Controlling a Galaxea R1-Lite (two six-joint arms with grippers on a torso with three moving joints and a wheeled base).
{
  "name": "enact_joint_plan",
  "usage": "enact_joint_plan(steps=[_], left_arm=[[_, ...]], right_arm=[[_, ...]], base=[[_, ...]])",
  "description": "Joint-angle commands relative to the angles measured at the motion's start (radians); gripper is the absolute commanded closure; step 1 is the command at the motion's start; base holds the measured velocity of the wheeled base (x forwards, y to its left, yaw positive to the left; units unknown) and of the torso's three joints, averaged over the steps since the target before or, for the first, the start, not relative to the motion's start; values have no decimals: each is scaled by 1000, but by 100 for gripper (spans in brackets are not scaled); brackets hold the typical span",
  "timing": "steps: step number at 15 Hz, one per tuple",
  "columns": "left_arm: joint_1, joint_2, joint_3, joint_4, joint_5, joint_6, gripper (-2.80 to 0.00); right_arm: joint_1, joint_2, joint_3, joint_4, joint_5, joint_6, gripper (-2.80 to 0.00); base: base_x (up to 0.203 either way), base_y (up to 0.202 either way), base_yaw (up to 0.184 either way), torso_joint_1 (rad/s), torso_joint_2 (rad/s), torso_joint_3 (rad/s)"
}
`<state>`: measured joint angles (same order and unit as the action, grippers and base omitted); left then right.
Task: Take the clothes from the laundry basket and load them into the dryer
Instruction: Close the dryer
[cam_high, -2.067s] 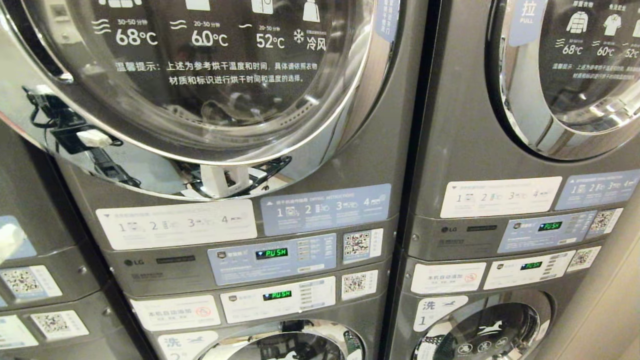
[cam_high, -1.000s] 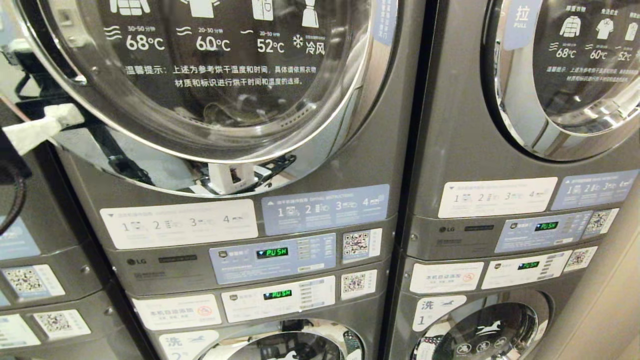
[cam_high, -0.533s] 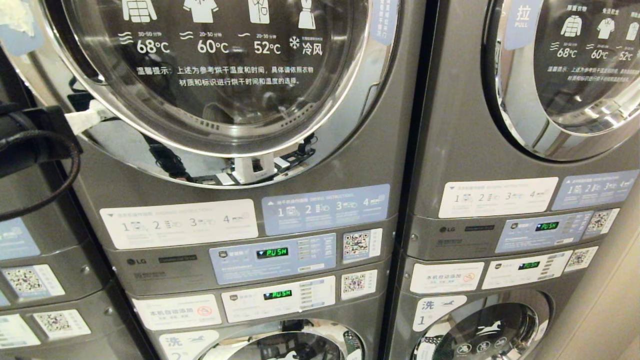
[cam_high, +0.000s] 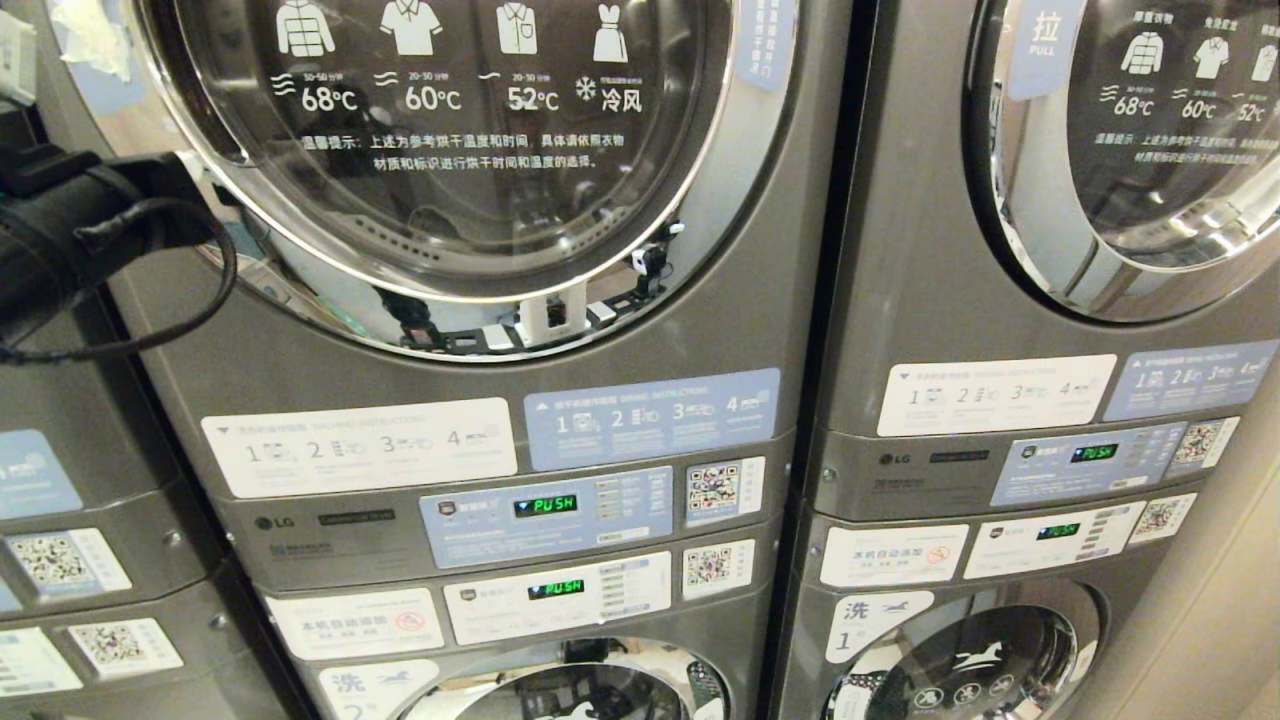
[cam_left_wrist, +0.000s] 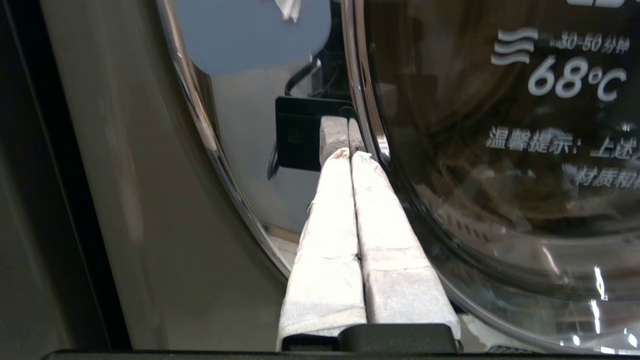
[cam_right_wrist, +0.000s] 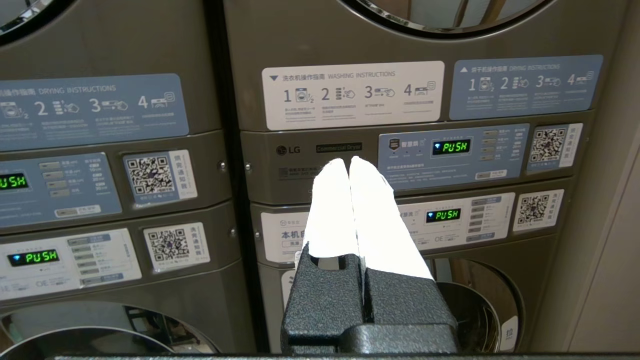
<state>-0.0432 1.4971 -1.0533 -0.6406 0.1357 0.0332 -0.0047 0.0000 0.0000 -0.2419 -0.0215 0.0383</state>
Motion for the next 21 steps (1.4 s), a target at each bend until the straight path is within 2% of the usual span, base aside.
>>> enact_joint_plan(steps=[1, 6, 10, 15, 21], left_arm=[[0, 40, -14, -11, 6, 1, 0], [17, 37, -45, -30, 29, 1, 0], [93, 38, -153, -29, 26, -7, 0], [95, 33, -200, -31, 25, -34, 0], [97, 84, -251, -30, 33, -33, 0]], right_arm=[[0, 0, 40, -2, 0, 0, 0], [0, 0, 40, -2, 0, 0, 0], [0, 0, 40, -2, 0, 0, 0], [0, 0, 40, -2, 0, 0, 0], [0, 0, 40, -2, 0, 0, 0]], base=[[0, 0, 0, 0, 0, 0], [0, 0, 0, 0, 0, 0], [0, 0, 0, 0, 0, 0], [0, 0, 0, 0, 0, 0], [0, 0, 0, 0, 0, 0]])
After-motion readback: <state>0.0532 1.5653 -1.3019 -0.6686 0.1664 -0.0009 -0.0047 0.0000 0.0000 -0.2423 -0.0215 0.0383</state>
